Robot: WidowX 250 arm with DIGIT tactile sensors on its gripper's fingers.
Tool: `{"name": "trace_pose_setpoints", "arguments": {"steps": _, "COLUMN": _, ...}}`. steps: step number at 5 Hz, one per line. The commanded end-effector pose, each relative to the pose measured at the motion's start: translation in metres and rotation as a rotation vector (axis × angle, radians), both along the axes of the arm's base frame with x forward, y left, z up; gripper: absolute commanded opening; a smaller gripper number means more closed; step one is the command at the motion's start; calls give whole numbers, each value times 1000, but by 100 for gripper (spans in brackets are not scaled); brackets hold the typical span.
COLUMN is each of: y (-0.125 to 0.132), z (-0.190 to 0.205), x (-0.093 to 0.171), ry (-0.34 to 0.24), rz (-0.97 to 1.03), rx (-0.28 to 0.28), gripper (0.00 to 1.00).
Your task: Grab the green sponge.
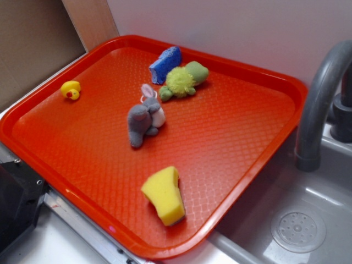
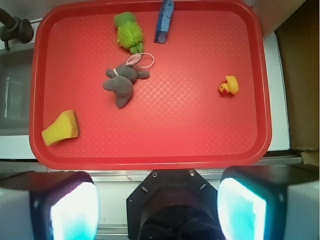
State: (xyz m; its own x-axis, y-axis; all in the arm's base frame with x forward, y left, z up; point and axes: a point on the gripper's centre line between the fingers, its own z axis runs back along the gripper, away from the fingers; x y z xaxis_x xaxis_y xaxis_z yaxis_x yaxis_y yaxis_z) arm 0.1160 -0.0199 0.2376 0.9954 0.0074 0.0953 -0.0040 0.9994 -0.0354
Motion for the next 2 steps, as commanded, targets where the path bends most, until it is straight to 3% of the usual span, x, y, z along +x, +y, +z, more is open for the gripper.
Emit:
{"name": "trace_pose_setpoints", "arguments": {"steps": 1, "y": 0, "z": 0, "x": 0, "ry": 0, "rz": 0, "rx": 0, "gripper": 100}}
{"name": "trace_pose_setpoints", "arguments": {"steps": 2, "y": -10, "z": -2, "x": 13, "ry": -13, "rz": -250, "rx": 80, "gripper": 100}}
